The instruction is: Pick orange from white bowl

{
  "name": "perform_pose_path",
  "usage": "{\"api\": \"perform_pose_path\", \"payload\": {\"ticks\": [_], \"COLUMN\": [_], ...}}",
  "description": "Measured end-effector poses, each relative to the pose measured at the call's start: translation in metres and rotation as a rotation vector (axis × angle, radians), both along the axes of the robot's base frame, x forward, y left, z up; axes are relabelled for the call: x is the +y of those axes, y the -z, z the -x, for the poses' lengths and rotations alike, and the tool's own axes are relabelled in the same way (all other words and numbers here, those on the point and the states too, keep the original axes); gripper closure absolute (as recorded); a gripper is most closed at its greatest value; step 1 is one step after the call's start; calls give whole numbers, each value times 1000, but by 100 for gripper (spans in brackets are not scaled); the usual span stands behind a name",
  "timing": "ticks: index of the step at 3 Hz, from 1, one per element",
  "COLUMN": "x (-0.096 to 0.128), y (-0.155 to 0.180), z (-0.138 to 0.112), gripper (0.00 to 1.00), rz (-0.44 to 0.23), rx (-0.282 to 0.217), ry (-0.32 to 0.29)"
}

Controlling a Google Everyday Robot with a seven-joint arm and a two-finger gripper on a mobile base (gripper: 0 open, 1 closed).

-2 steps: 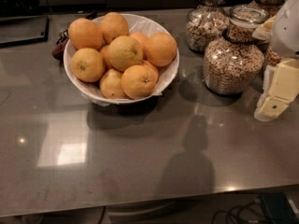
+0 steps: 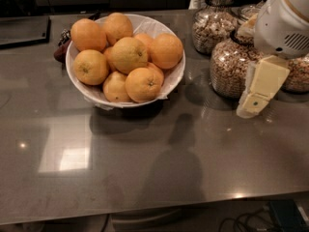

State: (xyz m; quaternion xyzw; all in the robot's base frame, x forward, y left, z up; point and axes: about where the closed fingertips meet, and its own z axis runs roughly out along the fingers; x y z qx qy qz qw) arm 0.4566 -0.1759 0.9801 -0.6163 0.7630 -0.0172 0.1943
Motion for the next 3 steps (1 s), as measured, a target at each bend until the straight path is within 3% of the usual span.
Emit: {"api": "perform_pose_path", "payload": {"ticks": [1, 2, 3], "x": [57, 57, 71], "y": [-9, -9, -7], "z": [-17, -17, -24], "gripper": [0, 0, 0], "rz": [-26, -27, -73], "rx": [-50, -50, -77], "ry": [-110, -111, -130]}}
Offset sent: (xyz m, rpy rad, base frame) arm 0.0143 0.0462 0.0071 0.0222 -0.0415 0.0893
